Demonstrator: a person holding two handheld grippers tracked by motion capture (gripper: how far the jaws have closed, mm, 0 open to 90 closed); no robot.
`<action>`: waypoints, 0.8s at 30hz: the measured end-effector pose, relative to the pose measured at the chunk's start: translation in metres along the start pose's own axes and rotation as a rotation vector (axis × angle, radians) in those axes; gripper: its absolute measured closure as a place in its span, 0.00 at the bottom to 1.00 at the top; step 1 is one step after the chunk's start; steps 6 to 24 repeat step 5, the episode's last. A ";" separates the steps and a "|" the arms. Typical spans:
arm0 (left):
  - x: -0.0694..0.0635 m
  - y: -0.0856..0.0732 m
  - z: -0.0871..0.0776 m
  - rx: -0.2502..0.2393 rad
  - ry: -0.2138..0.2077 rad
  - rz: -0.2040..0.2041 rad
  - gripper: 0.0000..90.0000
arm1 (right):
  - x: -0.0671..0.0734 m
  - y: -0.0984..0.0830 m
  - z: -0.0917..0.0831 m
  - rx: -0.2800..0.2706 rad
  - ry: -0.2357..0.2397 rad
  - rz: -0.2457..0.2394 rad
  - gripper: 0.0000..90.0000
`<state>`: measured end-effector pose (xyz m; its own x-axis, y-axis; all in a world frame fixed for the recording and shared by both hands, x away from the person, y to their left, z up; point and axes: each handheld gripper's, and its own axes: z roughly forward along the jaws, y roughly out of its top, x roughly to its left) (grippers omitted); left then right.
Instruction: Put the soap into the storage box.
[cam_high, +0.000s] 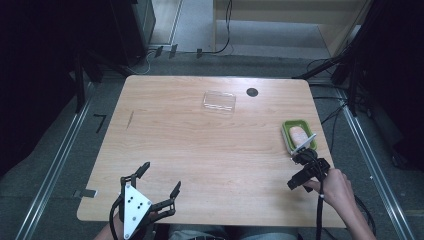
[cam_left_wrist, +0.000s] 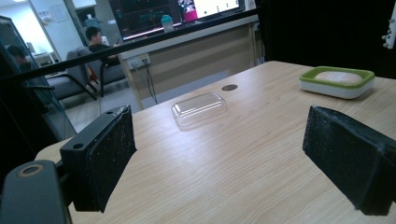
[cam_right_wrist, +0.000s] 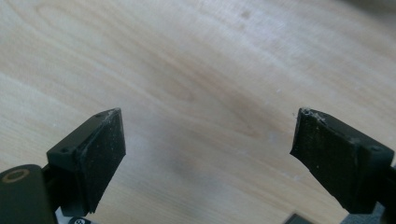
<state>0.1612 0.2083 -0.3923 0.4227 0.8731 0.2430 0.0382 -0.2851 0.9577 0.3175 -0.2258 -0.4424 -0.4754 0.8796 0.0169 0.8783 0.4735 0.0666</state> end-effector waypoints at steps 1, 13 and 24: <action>0.000 0.000 0.000 0.000 0.000 -0.001 0.11 | 0.001 -0.002 0.001 0.003 -0.002 0.003 0.11; 0.000 0.000 0.001 -0.002 -0.001 -0.002 0.11 | 0.004 -0.008 0.005 -0.003 0.000 0.001 0.12; 0.000 0.000 0.001 -0.002 -0.001 -0.002 0.11 | 0.004 -0.008 0.005 -0.003 0.000 0.001 0.12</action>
